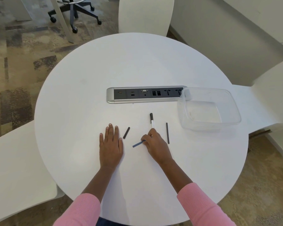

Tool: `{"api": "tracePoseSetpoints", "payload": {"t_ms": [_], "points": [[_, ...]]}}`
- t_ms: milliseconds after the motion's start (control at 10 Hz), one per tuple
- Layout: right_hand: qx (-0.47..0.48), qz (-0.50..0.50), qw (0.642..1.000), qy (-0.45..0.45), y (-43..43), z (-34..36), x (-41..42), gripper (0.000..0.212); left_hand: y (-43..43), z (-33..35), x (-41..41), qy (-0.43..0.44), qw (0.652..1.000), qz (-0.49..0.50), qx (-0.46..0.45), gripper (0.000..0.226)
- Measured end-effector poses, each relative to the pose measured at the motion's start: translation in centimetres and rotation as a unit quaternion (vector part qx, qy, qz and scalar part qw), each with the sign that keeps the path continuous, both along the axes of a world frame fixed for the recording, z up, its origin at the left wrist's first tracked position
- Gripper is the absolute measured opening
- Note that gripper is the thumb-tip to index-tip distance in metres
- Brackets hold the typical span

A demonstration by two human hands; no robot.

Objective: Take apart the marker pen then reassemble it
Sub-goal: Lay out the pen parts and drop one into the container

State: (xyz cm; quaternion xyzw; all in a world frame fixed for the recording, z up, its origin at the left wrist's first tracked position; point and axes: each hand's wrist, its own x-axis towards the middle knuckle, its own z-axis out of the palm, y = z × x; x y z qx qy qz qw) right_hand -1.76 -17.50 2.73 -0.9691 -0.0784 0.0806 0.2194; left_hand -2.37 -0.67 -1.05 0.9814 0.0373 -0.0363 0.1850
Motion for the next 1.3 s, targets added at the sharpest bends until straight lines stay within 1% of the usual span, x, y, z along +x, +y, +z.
{"api": "tracePoseSetpoints", "payload": {"t_ms": [300,400,500,600,700,800,900,1000,1100,1200,1300], "points": [[-0.027,0.049,0.998,-0.037,-0.7,-0.3,-0.1,0.019,-0.1,0.2,0.0,-0.006,1.000,0.002,0.001,0.058],[-0.034,0.082,0.994,-0.061,-0.7,0.2,0.0,0.015,-0.2,0.4,0.0,-0.010,1.000,0.002,0.002,0.058],[-0.050,0.113,0.987,-0.100,-0.8,0.7,0.1,0.005,-0.3,0.5,0.0,-0.010,1.000,0.004,-0.001,0.059],[-0.094,0.145,0.975,-0.138,-1.1,1.2,0.4,0.013,-0.3,0.6,0.0,-0.007,1.000,0.007,0.000,0.061],[-0.052,0.144,0.977,-0.150,-1.5,1.4,0.4,0.010,-0.4,0.7,0.0,-0.001,1.000,0.006,0.006,0.062],[0.004,0.086,0.988,-0.127,-2.6,2.3,0.7,0.007,-0.7,0.8,0.1,-0.003,1.000,0.017,0.003,0.065],[0.042,0.012,0.992,-0.120,-4.8,3.9,1.9,0.011,-1.3,1.0,0.0,-0.003,0.999,0.036,-0.010,0.058],[0.078,-0.062,0.981,-0.165,-7.9,6.1,3.7,0.006,-2.1,1.2,0.1,-0.007,0.998,0.054,-0.014,0.050],[0.076,-0.129,0.970,-0.190,-11.8,7.7,5.8,0.007,-2.5,1.3,0.2,-0.007,0.998,0.066,-0.012,0.049],[0.024,-0.185,0.970,-0.156,-15.9,8.0,7.9,0.009,-2.6,1.3,0.2,-0.013,0.997,0.075,-0.011,0.048],[-0.048,-0.190,0.978,-0.074,-18.8,7.4,9.4,0.012,-2.9,1.4,0.3,-0.022,0.996,0.082,-0.012,0.044]]}}
